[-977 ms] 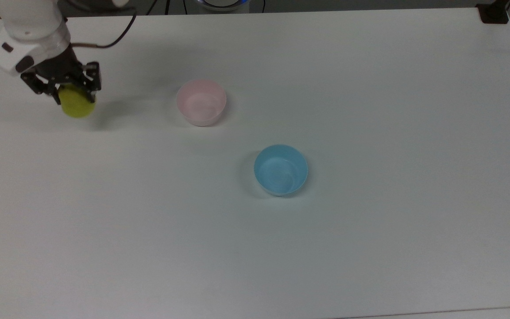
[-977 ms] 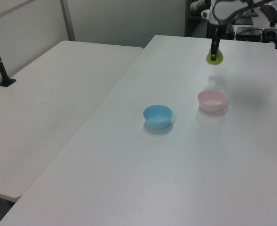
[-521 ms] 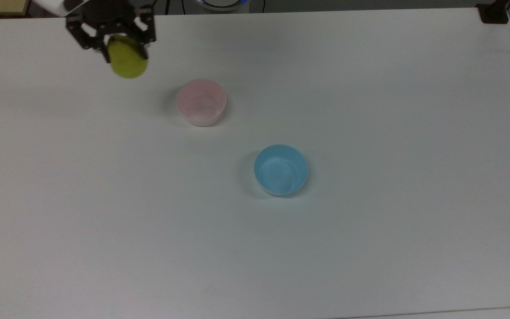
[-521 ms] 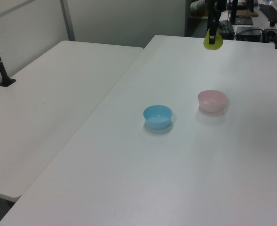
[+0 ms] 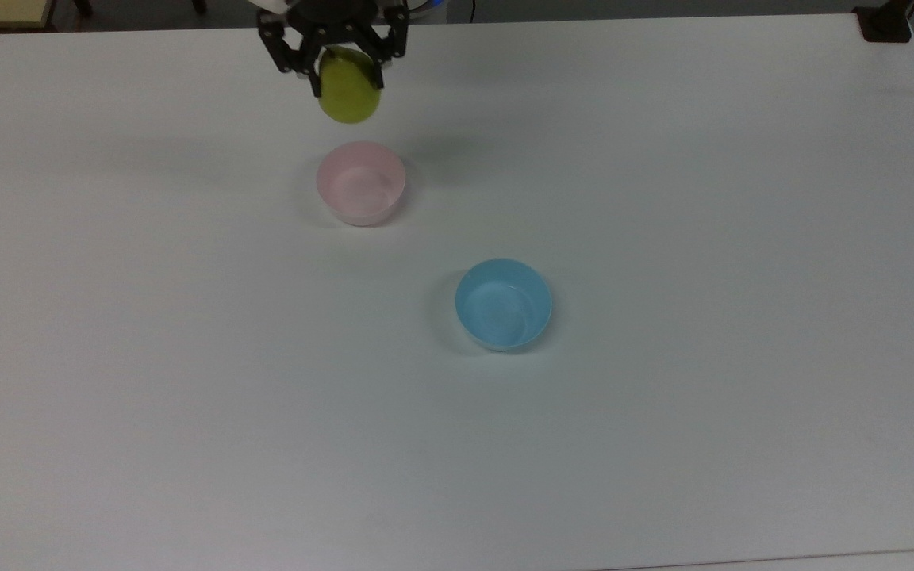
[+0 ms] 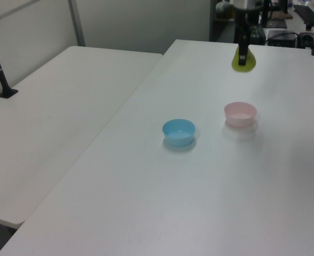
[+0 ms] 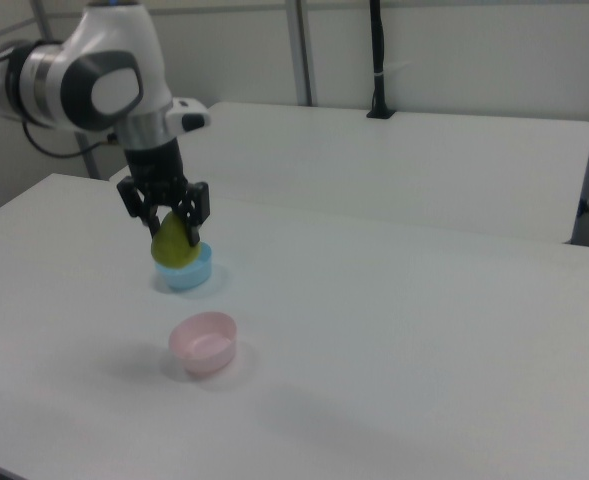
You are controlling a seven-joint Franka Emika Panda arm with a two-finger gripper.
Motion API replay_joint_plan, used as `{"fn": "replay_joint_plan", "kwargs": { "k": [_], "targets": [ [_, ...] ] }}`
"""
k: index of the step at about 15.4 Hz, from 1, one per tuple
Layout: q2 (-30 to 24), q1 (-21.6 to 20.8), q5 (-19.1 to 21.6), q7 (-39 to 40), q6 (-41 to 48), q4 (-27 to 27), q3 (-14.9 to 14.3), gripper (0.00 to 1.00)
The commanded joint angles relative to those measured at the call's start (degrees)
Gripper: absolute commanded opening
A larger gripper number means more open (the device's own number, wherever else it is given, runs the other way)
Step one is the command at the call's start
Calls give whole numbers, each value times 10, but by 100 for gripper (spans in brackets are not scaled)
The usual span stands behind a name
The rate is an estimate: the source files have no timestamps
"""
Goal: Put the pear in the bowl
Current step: 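Lift the pear and carry it over the pink bowl, then lower the pear into the pink bowl and open the gripper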
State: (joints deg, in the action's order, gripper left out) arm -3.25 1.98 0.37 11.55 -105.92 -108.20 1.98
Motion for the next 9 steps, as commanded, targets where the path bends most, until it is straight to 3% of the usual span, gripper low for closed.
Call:
{"fn": "replay_joint_plan", "kwargs": {
  "k": [1,3,9],
  "targets": [
    [-33,-7,-9,-15,-103,-105,10,13],
    [-13,-7,-9,-14,-160,-133,11,13],
    [60,-10,-34,-16,-218,-136,13,13]
  ]
}}
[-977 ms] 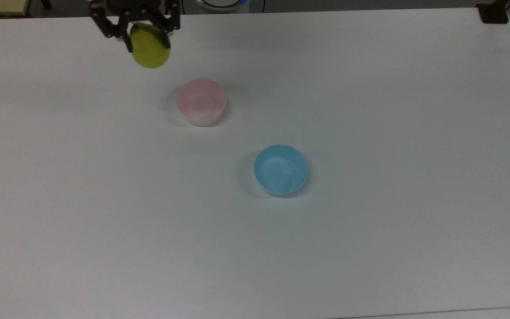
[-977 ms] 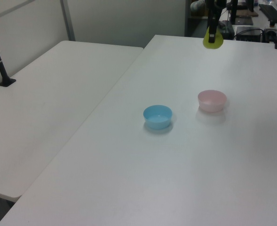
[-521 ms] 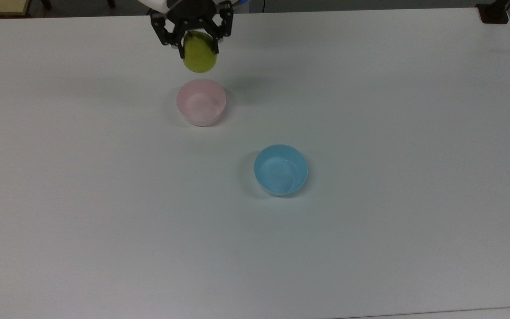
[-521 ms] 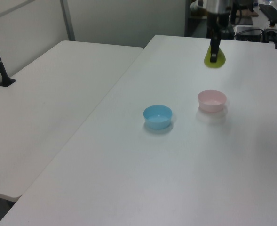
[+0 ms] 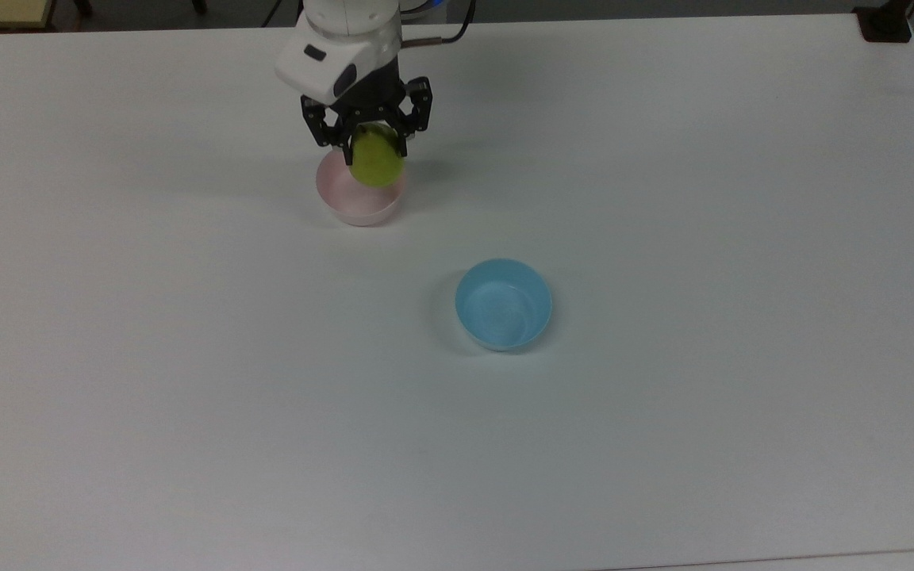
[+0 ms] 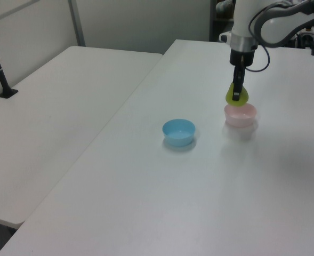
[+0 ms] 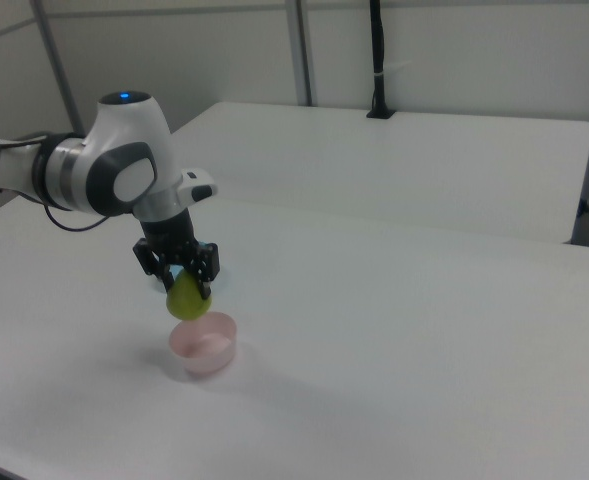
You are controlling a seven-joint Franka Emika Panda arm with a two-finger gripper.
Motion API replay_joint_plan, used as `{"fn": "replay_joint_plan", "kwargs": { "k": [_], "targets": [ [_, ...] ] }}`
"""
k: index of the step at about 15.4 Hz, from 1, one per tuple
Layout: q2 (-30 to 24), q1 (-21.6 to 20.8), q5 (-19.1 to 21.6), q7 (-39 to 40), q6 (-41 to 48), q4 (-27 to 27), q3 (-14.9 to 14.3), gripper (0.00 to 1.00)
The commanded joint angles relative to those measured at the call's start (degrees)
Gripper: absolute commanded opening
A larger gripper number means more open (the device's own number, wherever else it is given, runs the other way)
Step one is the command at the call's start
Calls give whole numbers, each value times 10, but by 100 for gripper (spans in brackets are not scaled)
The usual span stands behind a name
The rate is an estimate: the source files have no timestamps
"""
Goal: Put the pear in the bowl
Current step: 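Lower the pear into the pink bowl and open the gripper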
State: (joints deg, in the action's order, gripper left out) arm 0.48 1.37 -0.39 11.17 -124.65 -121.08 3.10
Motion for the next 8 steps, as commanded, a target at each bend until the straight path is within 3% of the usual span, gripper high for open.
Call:
{"fn": "replay_joint_plan", "kwargs": {
  "k": [1,8],
  "targets": [
    [24,-4,-29,-14,-38,-15,2,13],
    [47,-2,-62,-31,-76,-36,1,16]
  ]
}}
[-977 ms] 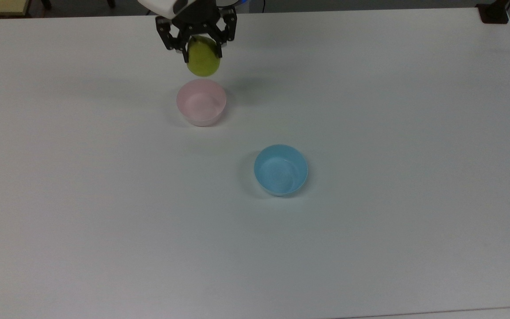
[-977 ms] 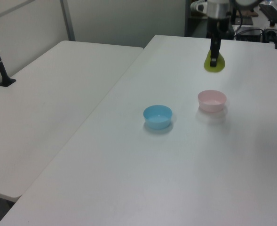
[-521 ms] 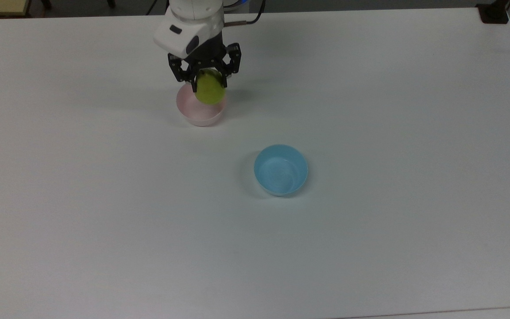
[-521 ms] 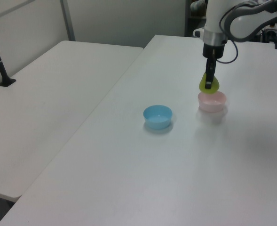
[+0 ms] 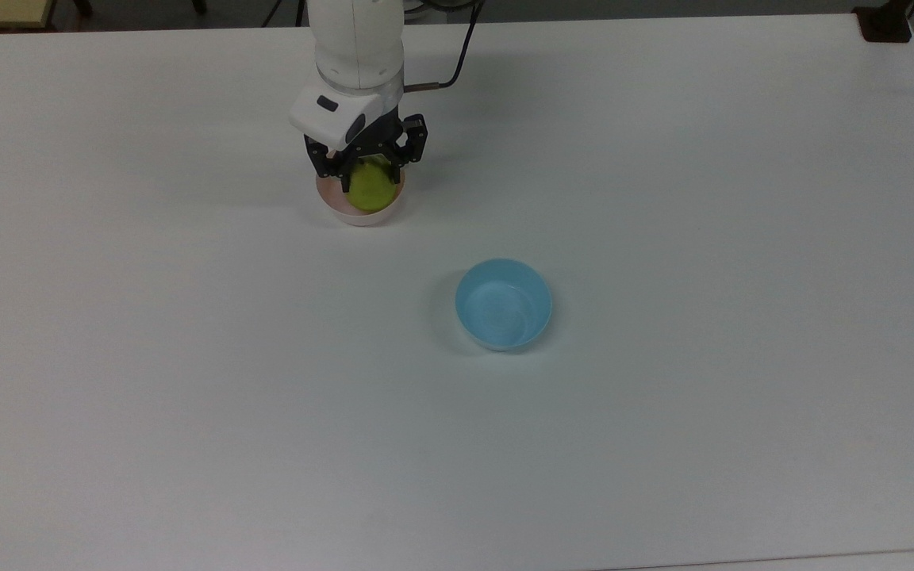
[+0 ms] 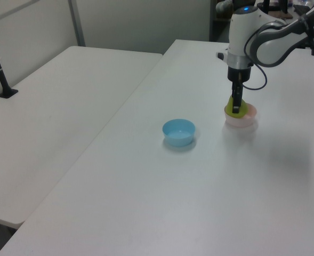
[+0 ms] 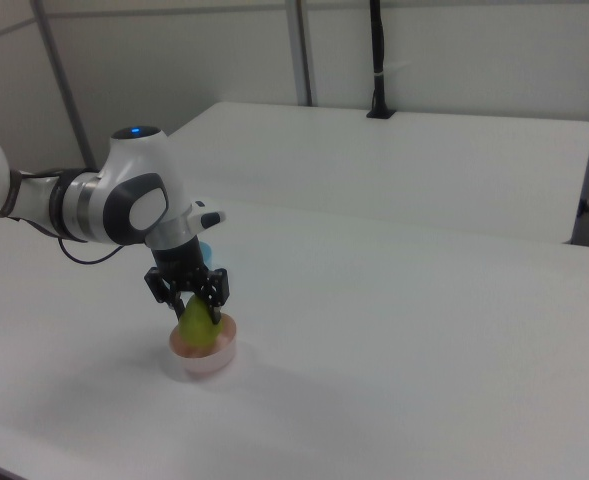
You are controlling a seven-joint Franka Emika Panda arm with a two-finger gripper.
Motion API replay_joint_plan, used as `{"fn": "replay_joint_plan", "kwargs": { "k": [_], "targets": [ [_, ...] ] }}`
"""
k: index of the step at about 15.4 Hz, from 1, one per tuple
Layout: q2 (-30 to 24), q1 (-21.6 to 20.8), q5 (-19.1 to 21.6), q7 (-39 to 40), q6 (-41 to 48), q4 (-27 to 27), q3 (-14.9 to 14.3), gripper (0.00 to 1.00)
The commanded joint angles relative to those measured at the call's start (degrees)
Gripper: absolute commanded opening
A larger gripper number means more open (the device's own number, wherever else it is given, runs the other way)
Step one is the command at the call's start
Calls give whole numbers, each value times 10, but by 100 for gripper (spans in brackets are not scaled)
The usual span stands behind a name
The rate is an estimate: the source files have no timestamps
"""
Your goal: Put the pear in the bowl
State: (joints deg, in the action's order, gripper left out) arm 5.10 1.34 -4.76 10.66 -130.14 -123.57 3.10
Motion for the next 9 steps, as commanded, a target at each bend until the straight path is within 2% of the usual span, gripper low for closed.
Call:
{"fn": "replay_joint_plan", "kwargs": {
  "k": [1,2,3,4,5,6,9],
  "targets": [
    [1,0,-20,-26,-21,-11,1,20],
    [0,2,-24,-26,-19,-11,1,25],
    [1,4,-28,-26,-17,-11,1,47],
    [-1,6,-28,-26,-14,-10,1,60],
    [-5,11,-28,-27,-7,-7,1,83],
    [-15,15,-29,-27,28,8,1,100],
    [-23,18,-29,-31,130,70,0,100]
  ]
}}
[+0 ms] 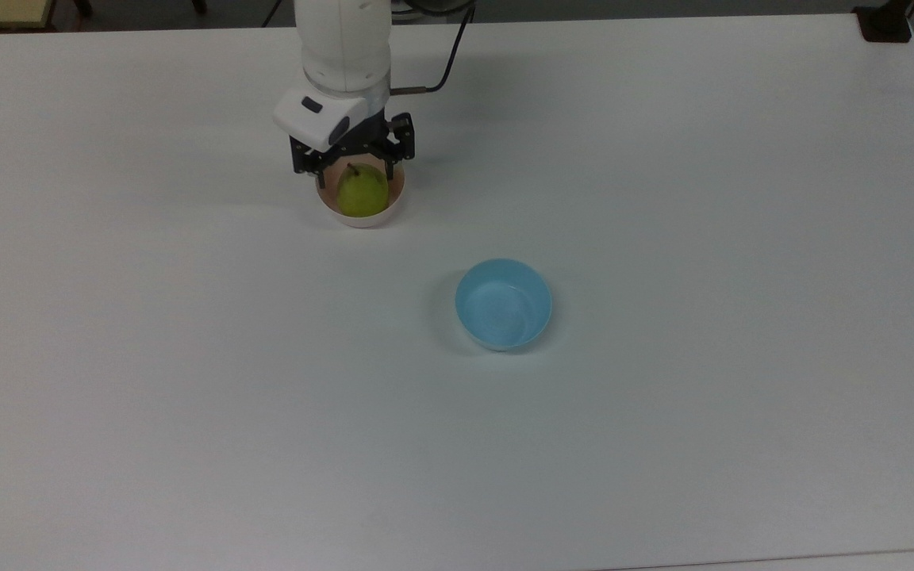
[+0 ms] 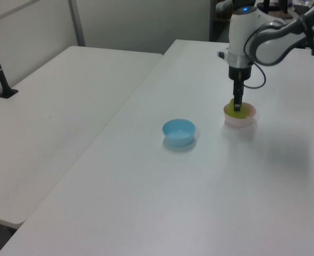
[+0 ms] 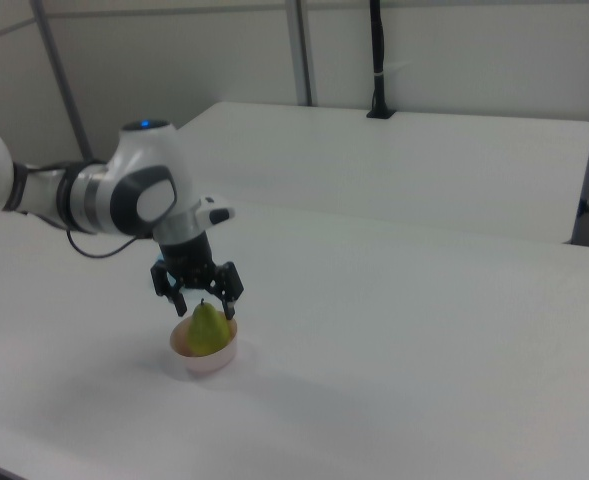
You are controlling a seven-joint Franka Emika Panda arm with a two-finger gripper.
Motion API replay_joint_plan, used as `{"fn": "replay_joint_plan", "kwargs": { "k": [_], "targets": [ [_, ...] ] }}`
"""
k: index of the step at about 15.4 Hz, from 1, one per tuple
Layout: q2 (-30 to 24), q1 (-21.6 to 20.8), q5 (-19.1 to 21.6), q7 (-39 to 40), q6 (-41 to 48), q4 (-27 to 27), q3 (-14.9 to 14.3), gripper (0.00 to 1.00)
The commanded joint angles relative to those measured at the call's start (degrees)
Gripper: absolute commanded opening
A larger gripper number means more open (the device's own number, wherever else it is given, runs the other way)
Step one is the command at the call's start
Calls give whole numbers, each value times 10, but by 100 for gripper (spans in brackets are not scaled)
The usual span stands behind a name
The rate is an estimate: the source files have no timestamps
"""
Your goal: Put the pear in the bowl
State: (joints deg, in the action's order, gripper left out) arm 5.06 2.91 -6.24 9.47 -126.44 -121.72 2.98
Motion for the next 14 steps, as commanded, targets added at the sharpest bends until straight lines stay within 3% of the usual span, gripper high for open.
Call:
{"fn": "replay_joint_plan", "kwargs": {
  "k": [1,5,10,11,14],
  "targets": [
    [-25,3,-14,-19,113,68,1,100],
    [-43,3,-13,-20,196,136,-2,100],
    [-44,4,-3,-21,318,262,-10,100],
    [-44,3,10,-23,320,271,-10,100],
    [-45,3,111,-84,308,283,-23,100]
  ]
}}
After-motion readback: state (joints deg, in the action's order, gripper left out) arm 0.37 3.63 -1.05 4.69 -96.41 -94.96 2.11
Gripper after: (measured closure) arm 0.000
